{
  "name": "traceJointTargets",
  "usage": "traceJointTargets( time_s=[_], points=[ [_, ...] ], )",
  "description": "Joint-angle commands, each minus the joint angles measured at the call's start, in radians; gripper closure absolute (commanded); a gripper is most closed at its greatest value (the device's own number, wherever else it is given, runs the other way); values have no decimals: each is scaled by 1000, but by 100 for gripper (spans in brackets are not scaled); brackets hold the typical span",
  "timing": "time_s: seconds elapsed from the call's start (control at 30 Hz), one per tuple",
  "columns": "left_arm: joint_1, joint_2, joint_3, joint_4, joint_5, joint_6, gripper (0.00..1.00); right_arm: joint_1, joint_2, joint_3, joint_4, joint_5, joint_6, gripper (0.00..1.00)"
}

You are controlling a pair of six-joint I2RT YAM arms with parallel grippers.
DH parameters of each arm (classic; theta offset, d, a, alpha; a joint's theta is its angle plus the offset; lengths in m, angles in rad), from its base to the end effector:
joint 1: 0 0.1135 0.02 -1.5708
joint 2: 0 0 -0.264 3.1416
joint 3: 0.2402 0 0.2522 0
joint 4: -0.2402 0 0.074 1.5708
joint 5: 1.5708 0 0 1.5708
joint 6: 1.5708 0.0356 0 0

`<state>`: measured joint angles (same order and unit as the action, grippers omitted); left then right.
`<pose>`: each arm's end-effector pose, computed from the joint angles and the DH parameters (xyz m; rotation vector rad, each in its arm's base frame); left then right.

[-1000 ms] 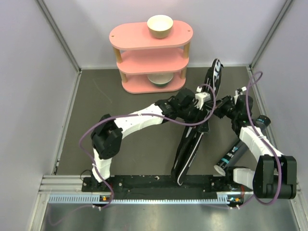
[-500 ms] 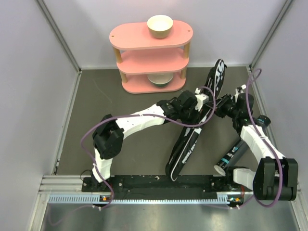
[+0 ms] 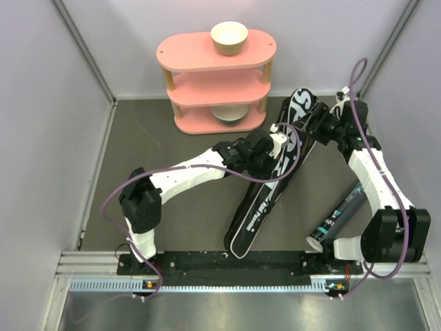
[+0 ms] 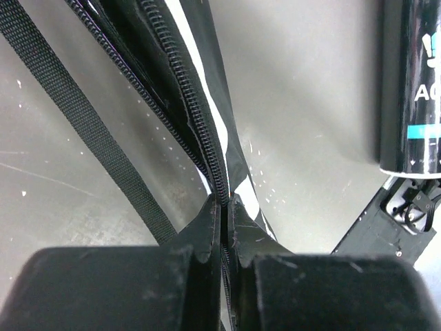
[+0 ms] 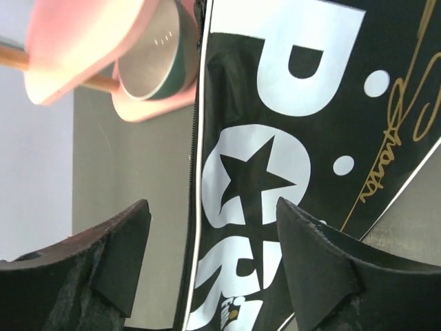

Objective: Pack up the badminton gear

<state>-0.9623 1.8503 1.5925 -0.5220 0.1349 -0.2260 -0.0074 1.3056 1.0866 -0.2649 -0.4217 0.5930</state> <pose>0.2377 -0.3496 0.2860 0.9516 2.2739 -0.7138 0.2973 0.0124 0.3241 0.3592 2.0725 0.7912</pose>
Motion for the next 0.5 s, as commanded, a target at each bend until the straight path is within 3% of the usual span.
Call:
traceJointTargets(
  time_s=[0.0,0.13,0.2,0.47],
  points=[
    [-15,-100,-17,14,3,28,100,79,66,96,-85,35,-65,25],
    [-32,-99,-16,7,-11,25,100,148,109,150,-128,122,-88,18],
    [-44,-91,-3,-4,-29,27,100,181,132,182,-177,246,-104,10],
    [-81,-74,24,-22,-106,30,100,323,201,246,-394,635,-49,6]
  ],
)
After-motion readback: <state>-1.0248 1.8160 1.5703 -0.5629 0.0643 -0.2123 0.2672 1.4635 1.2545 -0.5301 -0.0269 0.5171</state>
